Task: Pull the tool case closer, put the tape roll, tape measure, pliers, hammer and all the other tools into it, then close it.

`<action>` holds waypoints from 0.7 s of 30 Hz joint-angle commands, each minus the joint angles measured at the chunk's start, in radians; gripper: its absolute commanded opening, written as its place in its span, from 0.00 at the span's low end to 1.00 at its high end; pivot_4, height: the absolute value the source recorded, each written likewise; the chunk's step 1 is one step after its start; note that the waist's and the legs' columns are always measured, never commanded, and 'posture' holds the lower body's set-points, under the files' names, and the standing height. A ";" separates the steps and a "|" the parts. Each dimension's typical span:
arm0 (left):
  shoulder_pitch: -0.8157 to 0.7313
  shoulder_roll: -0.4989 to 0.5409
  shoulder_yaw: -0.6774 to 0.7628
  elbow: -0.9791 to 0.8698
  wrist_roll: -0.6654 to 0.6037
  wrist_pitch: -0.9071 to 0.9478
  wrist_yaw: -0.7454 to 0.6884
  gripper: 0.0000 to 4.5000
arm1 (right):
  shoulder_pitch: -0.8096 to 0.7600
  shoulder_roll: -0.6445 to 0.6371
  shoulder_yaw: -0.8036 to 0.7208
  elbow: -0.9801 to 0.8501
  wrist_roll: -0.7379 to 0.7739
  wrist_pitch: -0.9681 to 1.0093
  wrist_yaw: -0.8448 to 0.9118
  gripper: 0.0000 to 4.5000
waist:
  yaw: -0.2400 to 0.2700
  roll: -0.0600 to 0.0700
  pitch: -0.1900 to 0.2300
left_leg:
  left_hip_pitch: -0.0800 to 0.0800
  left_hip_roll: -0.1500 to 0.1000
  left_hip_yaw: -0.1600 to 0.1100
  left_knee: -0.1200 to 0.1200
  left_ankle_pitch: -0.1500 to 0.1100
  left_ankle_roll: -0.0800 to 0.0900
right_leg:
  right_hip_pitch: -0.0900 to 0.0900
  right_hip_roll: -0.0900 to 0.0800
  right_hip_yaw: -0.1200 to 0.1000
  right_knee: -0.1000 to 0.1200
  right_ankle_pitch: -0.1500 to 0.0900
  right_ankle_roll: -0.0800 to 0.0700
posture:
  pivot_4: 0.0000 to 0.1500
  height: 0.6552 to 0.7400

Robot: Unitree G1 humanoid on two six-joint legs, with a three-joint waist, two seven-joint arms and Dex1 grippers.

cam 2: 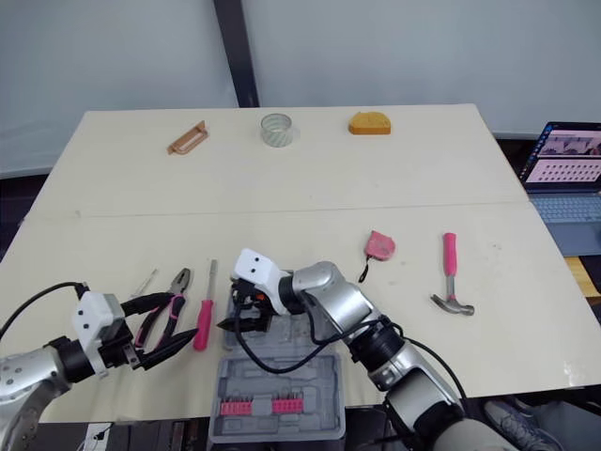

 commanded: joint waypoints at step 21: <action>-0.012 0.008 -0.004 0.003 0.019 -0.032 -0.001 1.00 | -0.002 0.066 -0.045 0.204 -0.043 -0.254 -0.071 0.16 | -0.002 0.000 0.000 | 0.000 0.000 0.000 0.000 0.000 0.000 | 0.000 0.000 0.000 0.000 0.000 0.000 | 1.00 1.00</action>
